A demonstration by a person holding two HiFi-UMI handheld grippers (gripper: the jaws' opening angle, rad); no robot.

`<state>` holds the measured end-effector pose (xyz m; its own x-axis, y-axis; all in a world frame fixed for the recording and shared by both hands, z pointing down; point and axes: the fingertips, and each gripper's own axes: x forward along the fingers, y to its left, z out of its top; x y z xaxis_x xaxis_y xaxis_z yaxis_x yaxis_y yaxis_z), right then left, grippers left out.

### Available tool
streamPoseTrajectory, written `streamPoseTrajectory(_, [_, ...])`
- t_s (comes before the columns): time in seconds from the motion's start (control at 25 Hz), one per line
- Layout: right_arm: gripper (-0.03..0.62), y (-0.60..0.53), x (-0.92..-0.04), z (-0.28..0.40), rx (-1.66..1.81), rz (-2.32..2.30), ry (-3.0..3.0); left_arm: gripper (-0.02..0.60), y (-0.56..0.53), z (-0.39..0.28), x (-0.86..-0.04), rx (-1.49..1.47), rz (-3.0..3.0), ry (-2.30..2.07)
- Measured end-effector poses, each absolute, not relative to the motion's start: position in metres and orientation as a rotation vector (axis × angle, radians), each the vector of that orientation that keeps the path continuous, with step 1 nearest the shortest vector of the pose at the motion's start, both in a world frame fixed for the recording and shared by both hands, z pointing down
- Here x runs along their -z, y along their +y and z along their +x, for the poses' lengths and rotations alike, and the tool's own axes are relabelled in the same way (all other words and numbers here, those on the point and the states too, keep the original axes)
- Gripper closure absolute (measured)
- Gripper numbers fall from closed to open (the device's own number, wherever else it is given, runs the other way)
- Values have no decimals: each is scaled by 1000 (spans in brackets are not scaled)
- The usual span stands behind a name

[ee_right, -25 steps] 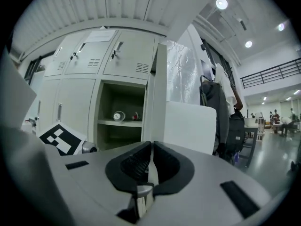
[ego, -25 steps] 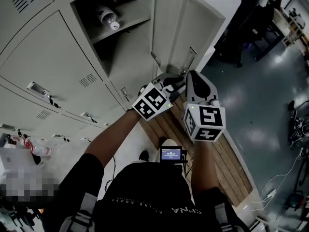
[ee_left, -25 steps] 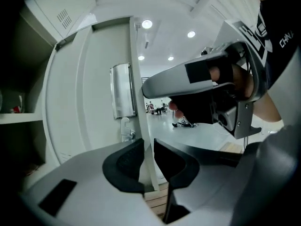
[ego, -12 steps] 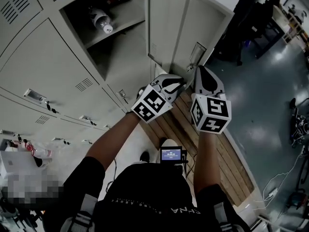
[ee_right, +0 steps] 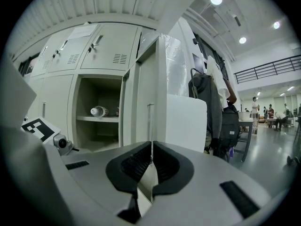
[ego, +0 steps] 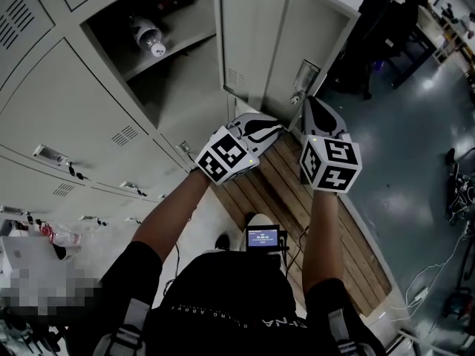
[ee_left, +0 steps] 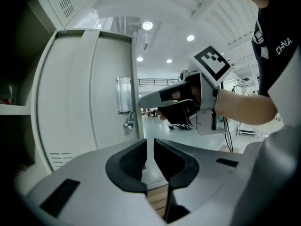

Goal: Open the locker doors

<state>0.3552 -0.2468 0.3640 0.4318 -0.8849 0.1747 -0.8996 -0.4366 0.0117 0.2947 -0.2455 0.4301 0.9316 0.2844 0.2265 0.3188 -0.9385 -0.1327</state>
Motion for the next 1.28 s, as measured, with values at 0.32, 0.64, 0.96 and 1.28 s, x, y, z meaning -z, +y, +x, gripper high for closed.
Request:
streamPoseTrajectory(0.32, [555,-244,-371,357,-250,2553,-1646,523,-256,279,-429,299,-3001,-407])
streamPoseTrajectory(0.64, [554,-245,-370,302,-219,2466,-1754,523,-258,233,-436,301,-3056,-355])
streamPoseTrajectory(0.96, [556,-260,-374,218,-201,2308,-1924,555,-271,173,-439,312,-3107,-170])
streamPoseTrajectory(1.28, [554,-290,-381,168,-167,2106,-2106,558,-289,129,-455,326,-3190,49])
